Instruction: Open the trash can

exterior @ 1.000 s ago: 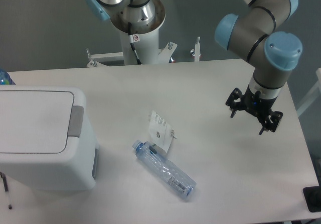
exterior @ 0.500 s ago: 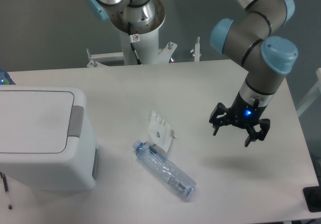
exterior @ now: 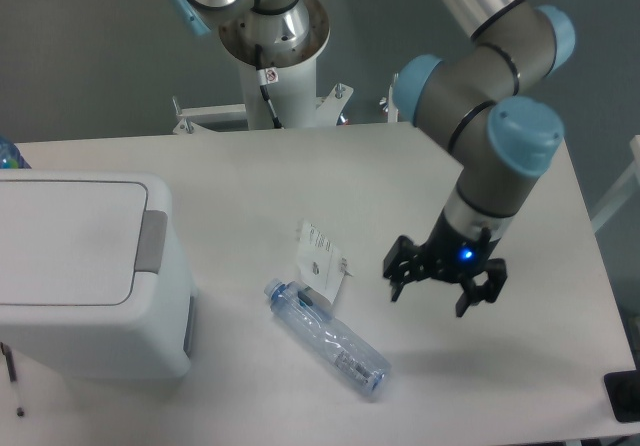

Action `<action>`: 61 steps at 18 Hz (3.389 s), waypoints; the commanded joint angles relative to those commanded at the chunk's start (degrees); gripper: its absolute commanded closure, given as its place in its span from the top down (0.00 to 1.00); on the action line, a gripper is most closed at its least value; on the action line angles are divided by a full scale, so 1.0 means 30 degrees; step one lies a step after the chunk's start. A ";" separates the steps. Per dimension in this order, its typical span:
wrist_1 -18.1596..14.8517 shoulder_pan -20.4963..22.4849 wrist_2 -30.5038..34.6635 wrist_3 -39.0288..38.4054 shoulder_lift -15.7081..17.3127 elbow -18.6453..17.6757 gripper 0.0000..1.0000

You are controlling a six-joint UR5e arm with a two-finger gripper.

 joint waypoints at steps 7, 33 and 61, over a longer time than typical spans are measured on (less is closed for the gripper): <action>-0.3448 -0.2051 -0.0117 -0.3577 0.0762 0.1636 1.00; -1.0310 -0.5188 -0.2139 -0.3727 0.2432 0.4161 1.00; -1.0313 -0.4926 -0.1611 -0.3727 0.2285 0.4511 1.00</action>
